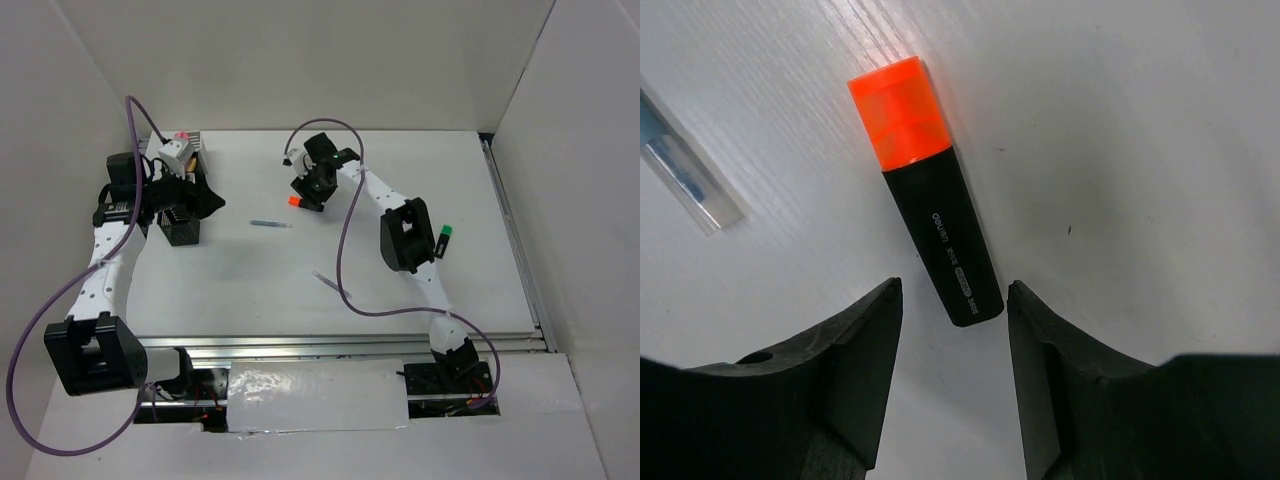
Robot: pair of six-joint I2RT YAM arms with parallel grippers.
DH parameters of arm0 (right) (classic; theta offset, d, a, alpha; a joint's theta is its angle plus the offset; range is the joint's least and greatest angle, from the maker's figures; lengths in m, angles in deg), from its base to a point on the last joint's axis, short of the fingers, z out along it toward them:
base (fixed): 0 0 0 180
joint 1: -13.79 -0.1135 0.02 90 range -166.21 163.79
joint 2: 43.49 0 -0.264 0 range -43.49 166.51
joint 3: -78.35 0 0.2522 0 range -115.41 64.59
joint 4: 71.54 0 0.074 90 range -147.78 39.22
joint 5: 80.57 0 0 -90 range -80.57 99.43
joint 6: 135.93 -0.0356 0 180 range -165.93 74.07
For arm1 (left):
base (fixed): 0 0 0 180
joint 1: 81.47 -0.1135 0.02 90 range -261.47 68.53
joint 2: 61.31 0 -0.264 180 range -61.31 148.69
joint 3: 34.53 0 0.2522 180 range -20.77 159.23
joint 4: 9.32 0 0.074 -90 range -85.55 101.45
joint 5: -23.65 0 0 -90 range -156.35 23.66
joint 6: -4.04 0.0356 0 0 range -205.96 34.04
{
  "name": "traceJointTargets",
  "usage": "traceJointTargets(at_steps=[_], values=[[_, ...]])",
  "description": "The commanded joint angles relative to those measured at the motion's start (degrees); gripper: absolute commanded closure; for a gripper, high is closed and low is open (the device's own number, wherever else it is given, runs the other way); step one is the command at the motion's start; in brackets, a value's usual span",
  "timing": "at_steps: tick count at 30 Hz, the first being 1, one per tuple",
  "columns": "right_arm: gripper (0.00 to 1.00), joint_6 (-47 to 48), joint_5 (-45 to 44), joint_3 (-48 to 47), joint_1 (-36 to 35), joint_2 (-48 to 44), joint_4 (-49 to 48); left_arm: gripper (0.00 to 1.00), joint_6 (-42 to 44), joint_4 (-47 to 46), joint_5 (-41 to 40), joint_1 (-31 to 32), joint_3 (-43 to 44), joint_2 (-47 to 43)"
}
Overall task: Sort the stationery into containers
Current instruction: Pick up the pen from the center of the board.
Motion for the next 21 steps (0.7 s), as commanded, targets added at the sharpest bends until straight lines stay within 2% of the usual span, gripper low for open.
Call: traceJointTargets(at_steps=[1, 6, 10, 11, 13, 14, 16, 21], values=[[0.47, 1.5, 0.6, -2.7, 0.0, 1.9, -1.7, 0.2, -0.9, -1.2, 2.0, -0.3, 1.5, -1.2], [0.51, 2.5, 1.6, -3.7, -0.1, 4.1, 0.4, 0.2, -1.5, -0.2, 2.1, -0.3, 2.9, -1.0], [0.61, 2.4, 3.1, -4.3, 0.4, 4.8, 1.3, 0.2, -1.2, 0.5, 1.7, -0.3, 3.3, -1.2], [0.68, 2.4, 3.9, -4.4, 0.6, 4.8, 1.6, 0.2, -1.0, 0.7, 1.8, -0.3, 3.4, -1.2], [0.75, 2.7, 3.9, -3.7, 0.4, 4.2, 2.4, 0.2, -0.9, 0.8, 1.6, -0.4, 3.2, -1.2], [0.87, 2.8, 3.7, -3.3, 0.2, 4.0, 2.5, 0.2, -1.0, 0.5, 1.7, -0.4, 3.2, -1.3], [0.98, 2.9, 3.0, -0.3, 0.0, 2.0, 2.2, 0.2, -1.5, -0.2, 1.5, -0.5, 2.2, -1.8], [1.0, -1.1, 2.4, 6.8, -0.6, -7.2, -0.1, 0.21, -10.2, -6.8, 1.0, -1.2, -2.3, -4.2]])
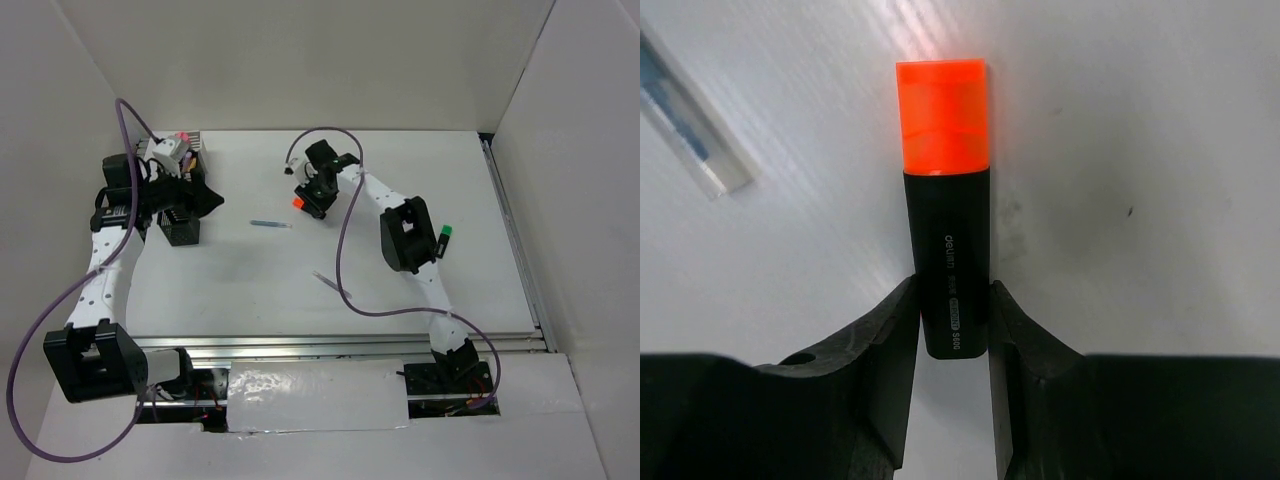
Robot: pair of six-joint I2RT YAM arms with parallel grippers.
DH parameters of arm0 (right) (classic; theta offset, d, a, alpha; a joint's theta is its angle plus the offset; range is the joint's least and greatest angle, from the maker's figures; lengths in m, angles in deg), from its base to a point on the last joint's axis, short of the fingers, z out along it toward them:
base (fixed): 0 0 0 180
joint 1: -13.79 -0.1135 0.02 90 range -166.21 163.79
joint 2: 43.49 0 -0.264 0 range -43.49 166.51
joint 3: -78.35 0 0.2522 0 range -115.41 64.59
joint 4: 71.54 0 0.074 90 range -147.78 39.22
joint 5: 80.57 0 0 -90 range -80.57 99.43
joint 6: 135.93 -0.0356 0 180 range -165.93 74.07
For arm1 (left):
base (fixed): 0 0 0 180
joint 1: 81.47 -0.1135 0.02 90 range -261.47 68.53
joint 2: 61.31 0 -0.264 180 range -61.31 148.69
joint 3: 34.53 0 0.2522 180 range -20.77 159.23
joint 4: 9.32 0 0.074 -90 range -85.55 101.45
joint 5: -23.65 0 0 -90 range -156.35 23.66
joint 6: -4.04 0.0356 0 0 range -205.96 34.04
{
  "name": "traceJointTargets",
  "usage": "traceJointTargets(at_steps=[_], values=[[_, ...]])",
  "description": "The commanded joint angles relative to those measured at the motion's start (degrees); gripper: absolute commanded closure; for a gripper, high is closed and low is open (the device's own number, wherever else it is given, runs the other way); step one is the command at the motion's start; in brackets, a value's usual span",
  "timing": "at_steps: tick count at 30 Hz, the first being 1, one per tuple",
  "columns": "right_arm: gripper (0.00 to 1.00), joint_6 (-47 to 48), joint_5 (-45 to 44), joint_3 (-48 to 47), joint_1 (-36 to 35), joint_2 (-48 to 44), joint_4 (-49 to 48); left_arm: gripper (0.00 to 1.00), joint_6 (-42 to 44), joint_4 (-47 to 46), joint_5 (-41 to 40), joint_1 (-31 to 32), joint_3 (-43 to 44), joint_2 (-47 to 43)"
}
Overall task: Sort the stationery into containers
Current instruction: Pick up the pen from the center of the board.
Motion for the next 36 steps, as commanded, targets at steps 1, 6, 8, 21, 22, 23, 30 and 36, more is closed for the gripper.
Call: traceJointTargets(at_steps=[1, 6, 8, 21, 22, 23, 30, 36], values=[[1.0, -3.3, 0.6, 3.2, -0.8, -8.9, 0.7, 0.21, -9.4, -5.9, 0.6, -0.6, -2.1, -3.1], [1.0, -10.5, 2.2, 11.5, -3.5, -22.7, -2.6, 0.25, -22.3, -10.0, -0.5, 0.0, -5.7, -2.8], [1.0, -13.4, 2.8, 15.6, -4.7, -28.4, -4.5, 0.25, -24.8, -11.7, -1.0, 1.0, -8.0, -2.5], [1.0, -23.0, -0.5, 22.9, -18.8, -40.0, -6.0, 0.21, -44.4, -26.2, 3.8, 3.6, -16.3, -7.0], [1.0, -23.0, -0.8, 23.0, -19.7, -40.0, -6.0, 0.2, -45.1, -27.0, 4.3, 3.3, -17.4, -7.6], [1.0, -23.0, -1.9, 23.1, -20.1, -40.0, -6.0, 0.19, -45.8, -27.2, 4.3, 3.1, -18.0, -8.3], [1.0, -23.1, -1.6, 23.2, -20.7, -39.8, -6.1, 0.22, -50.3, -31.3, 6.7, -1.4, -23.1, -12.3], [1.0, -22.9, -1.5, 21.6, -21.3, -38.9, -5.3, 0.26, -52.5, -33.8, 11.7, -0.9, -22.5, -8.4]])
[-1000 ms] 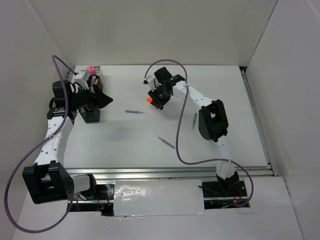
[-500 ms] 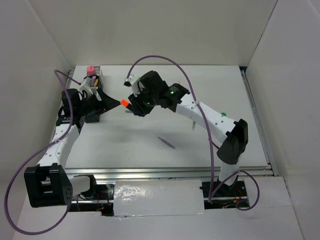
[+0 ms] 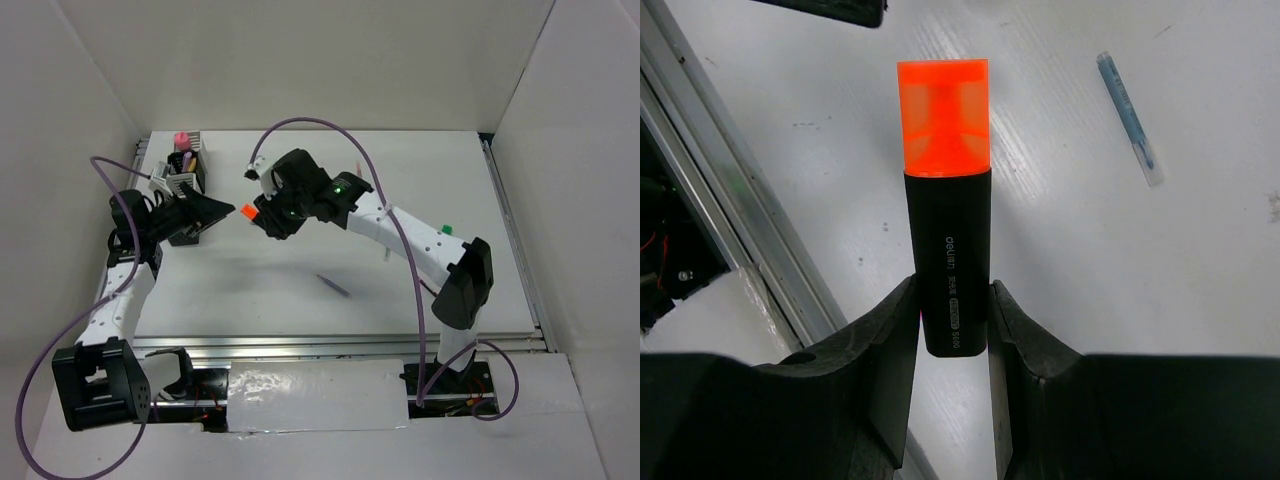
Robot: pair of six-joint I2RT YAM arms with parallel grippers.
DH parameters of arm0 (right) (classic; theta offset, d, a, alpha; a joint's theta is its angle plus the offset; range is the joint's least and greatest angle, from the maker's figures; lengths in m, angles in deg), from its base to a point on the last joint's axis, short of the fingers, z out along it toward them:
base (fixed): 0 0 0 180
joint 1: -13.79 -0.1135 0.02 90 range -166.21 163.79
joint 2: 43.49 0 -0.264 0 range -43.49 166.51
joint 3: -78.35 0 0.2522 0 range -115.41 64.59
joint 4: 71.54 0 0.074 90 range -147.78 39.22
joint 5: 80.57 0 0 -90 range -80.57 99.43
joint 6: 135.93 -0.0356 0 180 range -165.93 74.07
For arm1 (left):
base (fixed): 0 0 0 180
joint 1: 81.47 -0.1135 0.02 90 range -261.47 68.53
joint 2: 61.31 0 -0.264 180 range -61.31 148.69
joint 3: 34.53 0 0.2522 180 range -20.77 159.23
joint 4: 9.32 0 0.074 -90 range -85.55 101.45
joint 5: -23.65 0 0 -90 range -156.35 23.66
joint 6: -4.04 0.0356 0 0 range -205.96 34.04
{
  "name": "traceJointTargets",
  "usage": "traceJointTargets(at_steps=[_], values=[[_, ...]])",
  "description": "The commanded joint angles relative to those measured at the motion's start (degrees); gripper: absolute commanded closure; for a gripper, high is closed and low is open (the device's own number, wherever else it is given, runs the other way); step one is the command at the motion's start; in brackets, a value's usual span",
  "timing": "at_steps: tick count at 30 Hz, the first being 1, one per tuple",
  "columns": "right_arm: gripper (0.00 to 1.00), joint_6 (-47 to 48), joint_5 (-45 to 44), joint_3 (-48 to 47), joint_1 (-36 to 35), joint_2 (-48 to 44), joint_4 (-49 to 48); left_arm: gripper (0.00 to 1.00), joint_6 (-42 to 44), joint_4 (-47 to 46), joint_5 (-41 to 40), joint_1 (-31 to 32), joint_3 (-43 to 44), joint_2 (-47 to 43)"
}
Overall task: Sort the stationery into containers
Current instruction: Pick up the pen from the center of the board, then place the pen in the storage box.
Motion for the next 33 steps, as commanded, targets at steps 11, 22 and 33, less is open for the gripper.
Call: traceJointTargets(at_steps=[11, 22, 33], values=[[1.0, 0.5, -1.3, -4.9, -3.1, 2.5, 0.2, 0.28, -0.8, -4.1, 4.4, 4.3, 1.7, 2.2], [1.0, 0.2, -2.4, -6.7, -3.1, 3.4, 0.4, 0.72, 1.6, -2.5, 5.2, 5.1, 2.3, 3.6], [0.37, -4.9, 5.2, -1.9, 5.0, -2.1, 0.3, 1.0, 22.3, 14.3, -9.9, -3.9, 18.5, 7.5]])
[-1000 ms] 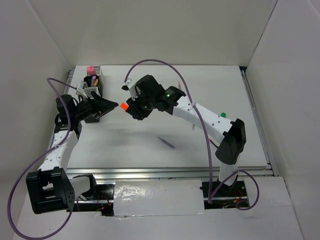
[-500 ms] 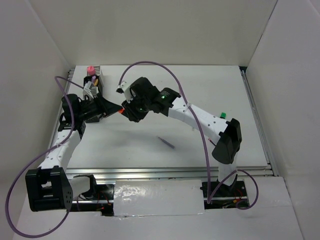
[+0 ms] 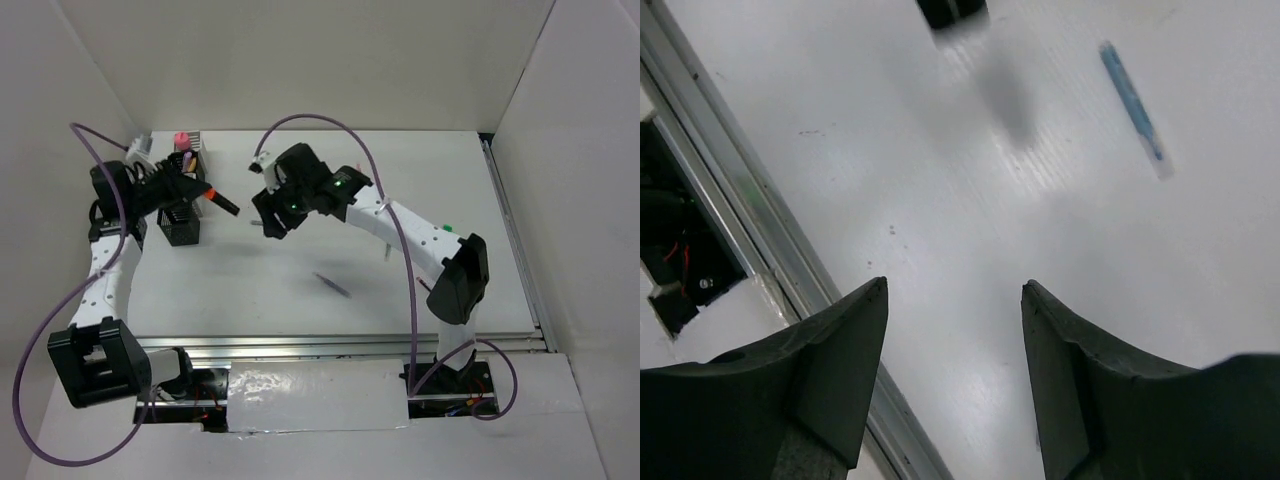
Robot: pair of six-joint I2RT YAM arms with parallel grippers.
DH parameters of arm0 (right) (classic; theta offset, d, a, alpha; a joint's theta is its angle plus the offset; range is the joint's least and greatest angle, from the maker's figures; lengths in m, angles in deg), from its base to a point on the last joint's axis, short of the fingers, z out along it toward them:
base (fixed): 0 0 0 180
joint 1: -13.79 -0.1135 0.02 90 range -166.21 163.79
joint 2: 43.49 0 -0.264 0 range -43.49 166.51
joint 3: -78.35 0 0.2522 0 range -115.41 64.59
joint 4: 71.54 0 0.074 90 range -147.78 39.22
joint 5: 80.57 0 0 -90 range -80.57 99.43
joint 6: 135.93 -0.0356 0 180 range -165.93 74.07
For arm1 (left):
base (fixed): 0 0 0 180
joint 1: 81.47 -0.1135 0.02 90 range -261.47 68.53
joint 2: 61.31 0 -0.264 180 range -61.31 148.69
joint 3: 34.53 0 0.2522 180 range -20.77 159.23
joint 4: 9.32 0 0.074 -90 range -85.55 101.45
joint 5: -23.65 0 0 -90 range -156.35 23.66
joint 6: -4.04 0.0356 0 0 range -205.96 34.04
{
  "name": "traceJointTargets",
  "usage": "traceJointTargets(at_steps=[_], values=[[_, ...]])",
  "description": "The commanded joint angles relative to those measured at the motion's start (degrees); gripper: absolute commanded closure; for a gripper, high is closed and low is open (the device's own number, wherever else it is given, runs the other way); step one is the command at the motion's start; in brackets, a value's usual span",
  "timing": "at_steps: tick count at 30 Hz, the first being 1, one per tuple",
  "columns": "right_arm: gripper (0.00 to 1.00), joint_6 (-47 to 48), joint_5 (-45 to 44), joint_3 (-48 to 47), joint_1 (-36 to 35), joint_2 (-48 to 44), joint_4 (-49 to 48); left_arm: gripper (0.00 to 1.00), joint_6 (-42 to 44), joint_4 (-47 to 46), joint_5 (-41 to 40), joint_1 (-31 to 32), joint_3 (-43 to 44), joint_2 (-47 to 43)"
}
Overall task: Sort the stationery into containers
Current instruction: Place the pen in the storage box.
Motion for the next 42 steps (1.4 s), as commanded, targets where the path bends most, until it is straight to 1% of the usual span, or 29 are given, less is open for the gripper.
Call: traceJointTargets(at_steps=[1, 2, 3, 4, 6, 8, 11, 14, 15, 22, 26, 34, 42], values=[[0.37, -3.6, 5.4, 2.3, 6.3, -5.9, -1.3, 1.0, 15.3, 9.0, -14.0, -3.1, 11.9, 1.7], [0.37, -4.2, 7.6, 3.9, 9.3, -7.1, -1.4, 1.0, 21.0, 9.7, -16.6, -3.3, 13.5, 2.5], [0.37, -4.2, 8.3, 4.7, 10.7, -7.6, -1.4, 1.0, 23.1, 9.7, -19.3, -3.5, 14.8, 2.9], [0.37, -4.4, 8.9, 5.5, 12.1, -8.1, -1.4, 1.0, 24.8, 8.0, -24.8, -3.7, 15.7, 3.0], [0.37, -4.7, 8.7, 7.8, 15.4, -9.3, -1.4, 1.0, 29.4, 5.6, -28.1, -3.7, 16.2, 3.8], [0.38, -4.7, 7.9, 8.9, 17.2, -9.7, -1.1, 1.0, 33.6, 3.9, -31.1, -3.1, 17.0, 5.8], [0.39, -5.1, 6.9, 11.3, 20.6, -11.2, -1.3, 1.0, 36.9, 3.9, -34.3, -2.6, 19.3, 9.7], [0.39, -5.9, 8.4, 13.5, 25.2, -13.9, -2.1, 1.0, 38.1, 4.1, -35.4, -2.4, 21.1, 13.4], [0.39, -6.3, 8.8, 14.0, 27.5, -14.3, -2.4, 1.0, 40.3, 3.4, -35.4, -2.5, 21.2, 14.2], [0.39, -7.0, 11.4, 16.2, 35.6, -17.5, -2.2, 1.0, 40.9, -1.8, -35.8, -2.4, 20.8, 19.7], [0.39, -7.1, 11.8, 19.4, 37.2, -19.9, -3.2, 1.0, 40.9, -3.5, -36.1, -2.1, 21.5, 22.0], [0.39, -7.5, 10.5, 20.7, 39.5, -21.1, -3.4, 1.0, 42.1, -5.7, -38.0, -0.9, 23.6, 26.7], [0.41, -10.6, 7.7, 23.1, 45.1, -21.9, -4.3, 1.0, 43.6, -6.2, -40.1, 0.9, 23.6, 30.4]])
